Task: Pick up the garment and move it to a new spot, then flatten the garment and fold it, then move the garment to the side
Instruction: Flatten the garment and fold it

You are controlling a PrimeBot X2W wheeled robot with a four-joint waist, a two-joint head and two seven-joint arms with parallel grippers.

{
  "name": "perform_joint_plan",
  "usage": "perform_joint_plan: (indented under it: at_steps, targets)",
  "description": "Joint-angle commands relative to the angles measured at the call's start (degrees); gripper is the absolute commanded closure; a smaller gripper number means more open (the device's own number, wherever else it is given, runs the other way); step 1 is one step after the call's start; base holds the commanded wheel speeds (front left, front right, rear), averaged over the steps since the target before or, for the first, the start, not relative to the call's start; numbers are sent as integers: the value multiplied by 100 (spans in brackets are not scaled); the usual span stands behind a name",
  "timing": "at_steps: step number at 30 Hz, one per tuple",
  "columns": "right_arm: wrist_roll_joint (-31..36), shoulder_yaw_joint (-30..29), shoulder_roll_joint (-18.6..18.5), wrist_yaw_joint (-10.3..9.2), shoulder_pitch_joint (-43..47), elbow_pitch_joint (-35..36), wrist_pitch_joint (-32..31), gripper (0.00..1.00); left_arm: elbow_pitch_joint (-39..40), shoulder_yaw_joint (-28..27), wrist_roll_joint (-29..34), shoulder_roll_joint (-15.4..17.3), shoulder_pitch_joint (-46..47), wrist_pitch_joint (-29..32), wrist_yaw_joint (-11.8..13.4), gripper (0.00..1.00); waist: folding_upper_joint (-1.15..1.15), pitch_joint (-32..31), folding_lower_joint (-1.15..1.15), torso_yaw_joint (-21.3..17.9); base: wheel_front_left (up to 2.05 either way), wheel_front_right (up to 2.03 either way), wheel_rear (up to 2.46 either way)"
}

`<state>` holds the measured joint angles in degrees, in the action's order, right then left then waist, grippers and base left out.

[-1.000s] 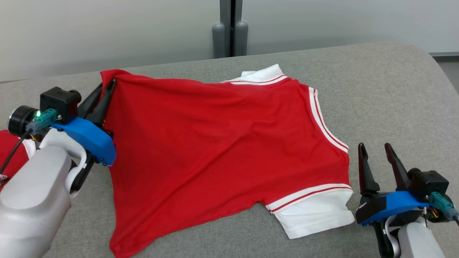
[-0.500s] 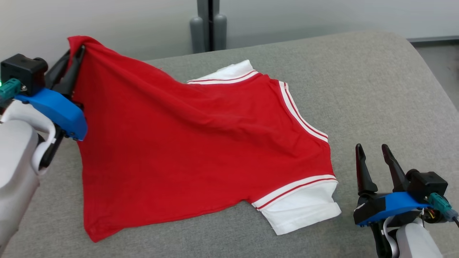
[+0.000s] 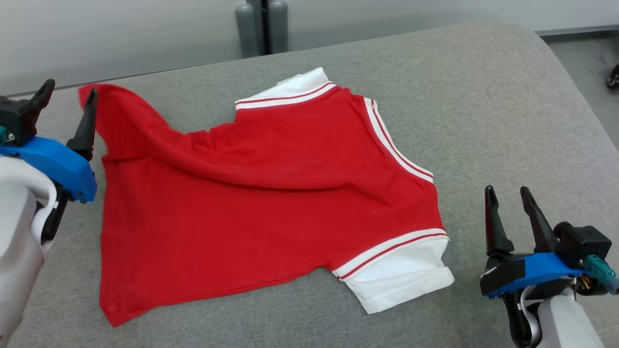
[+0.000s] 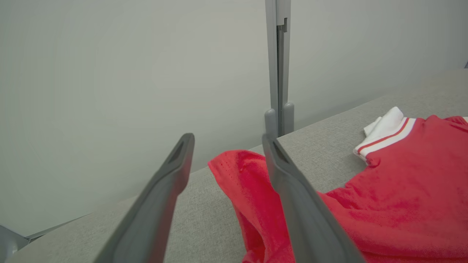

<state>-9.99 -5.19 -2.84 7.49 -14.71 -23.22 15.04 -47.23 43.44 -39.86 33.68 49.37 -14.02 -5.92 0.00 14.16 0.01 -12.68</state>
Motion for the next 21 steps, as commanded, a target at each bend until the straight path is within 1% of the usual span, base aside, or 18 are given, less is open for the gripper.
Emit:
perform_joint_plan:
  at_steps: [1, 4, 6, 8, 9, 13, 18, 21]
  targets:
    - [33, -33, -10, 1, -1, 24, 21, 0, -28, -103, -31, -60, -118, -85, 37, 0, 0, -33, -1, 69, 0, 0, 0]
    - [92, -71, -10, 1, 28, 14, 20, 0, 105, -256, 40, -140, -291, -117, 132, 0, 0, -129, -1, 187, 0, 0, 0]
    - [131, -72, -10, 1, 53, 29, 21, 0, 438, -547, 127, -157, -449, -120, 260, 0, 0, -201, -1, 268, 0, 0, 0]
    - [146, -66, -10, 1, 78, 55, 21, 0, 845, -868, 250, -205, -808, -119, 387, 0, 0, -286, -1, 349, 0, 0, 0]
    - [146, -66, -10, 1, 78, 55, 21, 0, 845, -868, 250, -205, -808, -119, 387, 0, 0, -286, -1, 349, 0, 0, 0]
    - [204, -52, -11, 1, 135, 93, 20, 0, 1682, -1565, 591, -347, -1554, -117, 630, 0, 0, -456, -1, 524, 0, 0, 0]
    - [257, -37, -10, 1, 229, 85, 21, 0, 2580, -2393, 1096, -649, -2566, -117, 792, 0, 0, -611, -1, 735, 0, 0, 0]
    - [295, -45, -10, 1, 254, 71, 21, 0, 3011, -2833, 1366, -885, -3106, -118, 778, 0, 0, -687, -1, 851, 0, 0, 0]
